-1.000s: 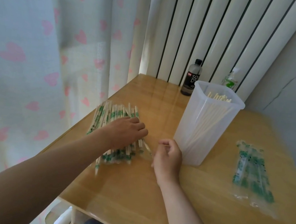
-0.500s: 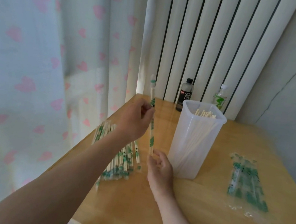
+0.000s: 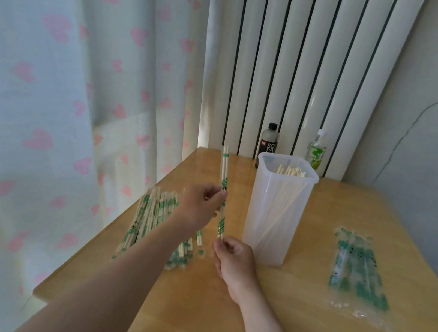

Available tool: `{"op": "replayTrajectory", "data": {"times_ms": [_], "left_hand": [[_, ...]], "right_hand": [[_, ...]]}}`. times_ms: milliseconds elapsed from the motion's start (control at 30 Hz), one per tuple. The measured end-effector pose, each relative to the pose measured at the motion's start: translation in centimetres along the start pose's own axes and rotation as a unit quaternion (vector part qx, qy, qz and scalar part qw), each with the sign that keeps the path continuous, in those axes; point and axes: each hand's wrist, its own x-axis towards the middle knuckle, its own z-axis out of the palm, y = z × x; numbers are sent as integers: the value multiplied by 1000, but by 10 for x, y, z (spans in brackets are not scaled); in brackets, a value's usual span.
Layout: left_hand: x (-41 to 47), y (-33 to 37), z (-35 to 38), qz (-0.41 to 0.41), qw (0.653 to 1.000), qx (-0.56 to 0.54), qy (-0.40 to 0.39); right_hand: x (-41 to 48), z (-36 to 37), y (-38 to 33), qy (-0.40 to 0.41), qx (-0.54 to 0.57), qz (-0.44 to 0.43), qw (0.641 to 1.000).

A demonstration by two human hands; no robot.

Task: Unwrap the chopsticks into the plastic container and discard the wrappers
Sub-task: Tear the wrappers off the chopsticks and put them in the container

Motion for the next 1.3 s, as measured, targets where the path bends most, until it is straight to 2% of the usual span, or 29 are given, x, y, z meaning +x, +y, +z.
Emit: {"op": "replayTrajectory", "data": {"times_ms": [267,333,500,667,800,1033,1233,1300], "left_hand": [[-16,-12,27,-53,990,-116,-52],[-17,-9,29,-50,989,-132,-42],[-17,-23,22,-58,990,-121,45],[-47,-59,30,-142,969,-197,44],[-49,-68,33,-171,959,-223,23],[-54,-74,32,-137,970,-200,32],[-63,-73,33,-95,984,-144,41],[-66,-73,32,-78,986,-146,36]], "right_hand": [[-1,-2,-2,7,35,22,999],[-3,-2,-3,5,40,17,999],[-3,-4,-3,22,58,23,998],[0,-2,-1,47,78,32,995],[1,-3,-1,51,82,31,995],[1,0,1,71,56,26,996],[-5,5,-7,57,-67,12,996],[-5,5,-17,51,-121,-16,991]]}}
